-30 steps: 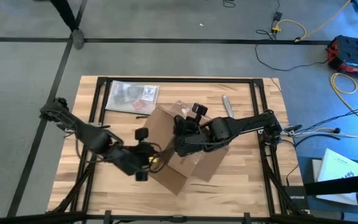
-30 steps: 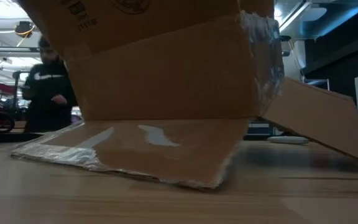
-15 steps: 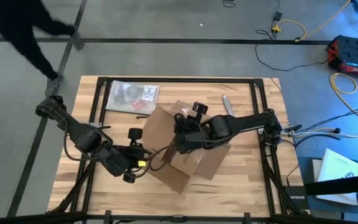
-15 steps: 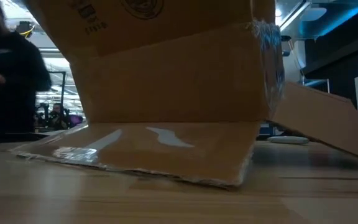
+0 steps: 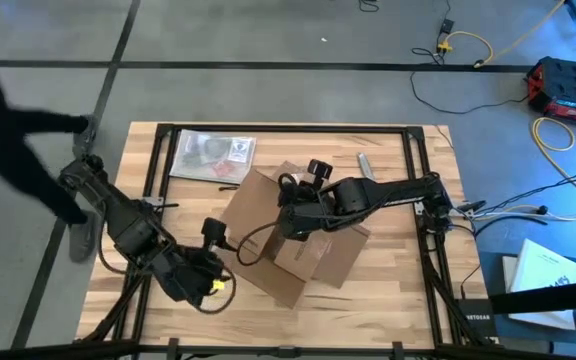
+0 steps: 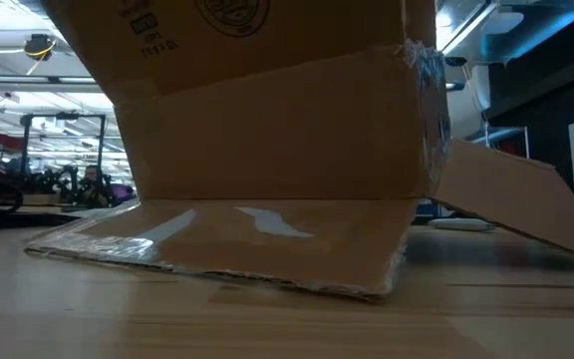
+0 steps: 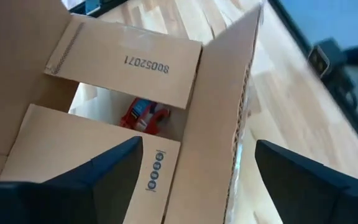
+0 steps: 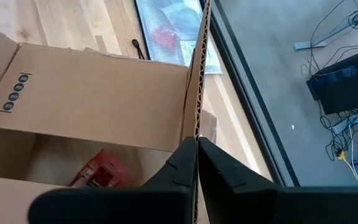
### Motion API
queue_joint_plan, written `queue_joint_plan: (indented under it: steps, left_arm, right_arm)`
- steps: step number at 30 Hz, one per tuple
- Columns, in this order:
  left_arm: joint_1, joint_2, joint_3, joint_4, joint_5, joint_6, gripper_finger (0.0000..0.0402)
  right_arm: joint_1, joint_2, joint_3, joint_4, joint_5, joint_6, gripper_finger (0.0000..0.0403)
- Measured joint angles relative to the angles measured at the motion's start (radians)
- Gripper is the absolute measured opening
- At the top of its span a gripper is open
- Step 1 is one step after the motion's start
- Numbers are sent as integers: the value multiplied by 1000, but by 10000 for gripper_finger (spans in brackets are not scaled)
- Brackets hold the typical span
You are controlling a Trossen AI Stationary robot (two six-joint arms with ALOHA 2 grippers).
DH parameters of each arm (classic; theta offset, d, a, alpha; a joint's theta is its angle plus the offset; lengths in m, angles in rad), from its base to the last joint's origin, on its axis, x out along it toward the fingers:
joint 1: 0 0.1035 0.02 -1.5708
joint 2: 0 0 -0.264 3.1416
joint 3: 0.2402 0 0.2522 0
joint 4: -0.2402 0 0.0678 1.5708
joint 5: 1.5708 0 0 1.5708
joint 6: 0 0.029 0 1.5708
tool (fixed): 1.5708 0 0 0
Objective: Unpack boxes
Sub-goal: Break down the box until it is fully flat
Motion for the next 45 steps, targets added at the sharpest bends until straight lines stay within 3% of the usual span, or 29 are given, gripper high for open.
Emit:
queue_joint_plan:
  steps: [13,28,35,45]
  left_arm:
    - [-14,128,0,-12,-4,128,305]
    - [44,216,0,-44,-46,104,300]
    - [50,217,0,-190,-149,56,299]
    - [80,217,0,-411,-155,-102,211]
  right_arm:
    - [-6,0,0,1,-14,0,0]
    - [-5,0,0,1,-43,0,0]
    - [-5,-10,30,-7,-76,0,0]
    - [-4,-76,30,-16,-115,32,0]
